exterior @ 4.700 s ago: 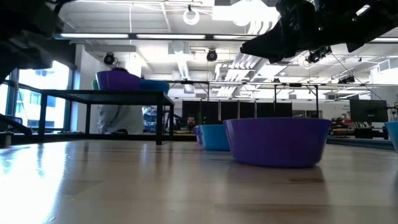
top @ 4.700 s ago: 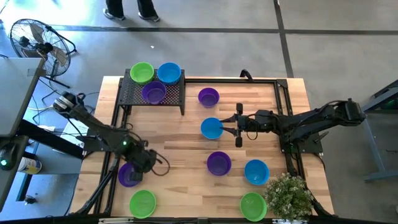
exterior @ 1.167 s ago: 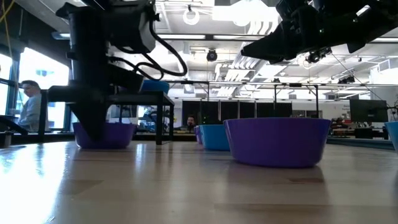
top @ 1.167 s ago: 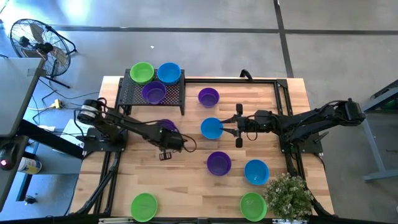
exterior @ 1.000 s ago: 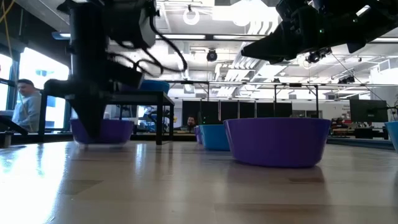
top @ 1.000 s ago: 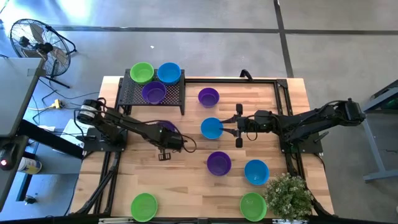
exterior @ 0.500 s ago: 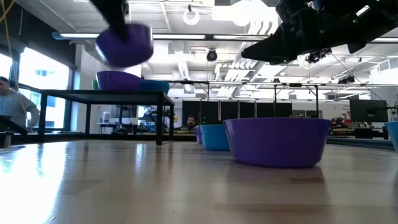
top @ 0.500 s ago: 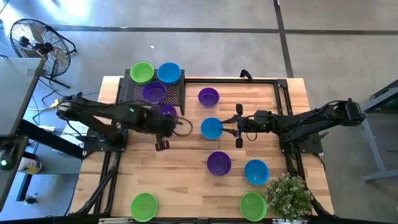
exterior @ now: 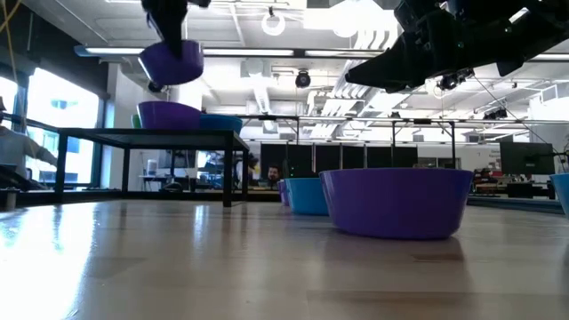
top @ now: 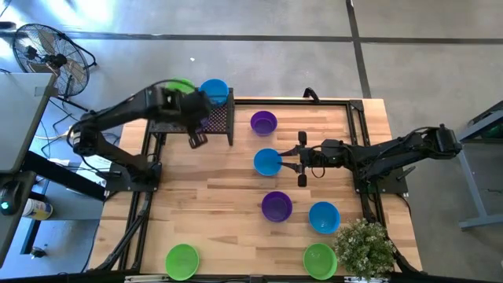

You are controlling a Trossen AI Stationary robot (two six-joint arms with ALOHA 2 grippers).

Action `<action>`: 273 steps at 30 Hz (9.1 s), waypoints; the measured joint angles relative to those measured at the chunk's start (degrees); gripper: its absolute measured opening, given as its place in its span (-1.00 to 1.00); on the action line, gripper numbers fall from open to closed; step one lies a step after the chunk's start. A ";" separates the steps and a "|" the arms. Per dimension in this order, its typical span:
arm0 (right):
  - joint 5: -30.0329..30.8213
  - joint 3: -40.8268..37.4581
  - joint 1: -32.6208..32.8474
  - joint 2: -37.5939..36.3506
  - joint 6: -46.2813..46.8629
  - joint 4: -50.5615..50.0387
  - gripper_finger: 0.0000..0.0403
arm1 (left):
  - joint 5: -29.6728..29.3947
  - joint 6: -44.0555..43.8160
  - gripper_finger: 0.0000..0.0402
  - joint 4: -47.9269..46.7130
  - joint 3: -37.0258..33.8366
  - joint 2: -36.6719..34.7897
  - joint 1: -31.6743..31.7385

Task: Pick & Place Mini bowls
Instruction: Stack the violet bowl on top of the violet bowl on the shelf, then stack the blue bowl on top of the blue bowl on the shelf

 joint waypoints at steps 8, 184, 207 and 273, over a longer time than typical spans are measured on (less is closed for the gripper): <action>0.00 0.00 0.00 0.00 0.00 0.00 -0.43 | 5.21 7.81 -1.00 1.16 -1.44 3.22 9.44; 4.83 30.53 1.34 20.30 -5.27 -61.10 -0.20 | 25.52 13.74 -0.98 106.87 -65.28 -19.31 1.81; 1.23 34.45 -0.21 27.97 -23.73 -59.02 -0.94 | 34.02 8.12 -0.98 97.46 -64.82 -19.31 1.81; -15.19 75.73 -1.72 30.72 -17.07 -85.86 -0.39 | 19.36 25.96 -0.99 52.63 -36.14 -8.53 -12.65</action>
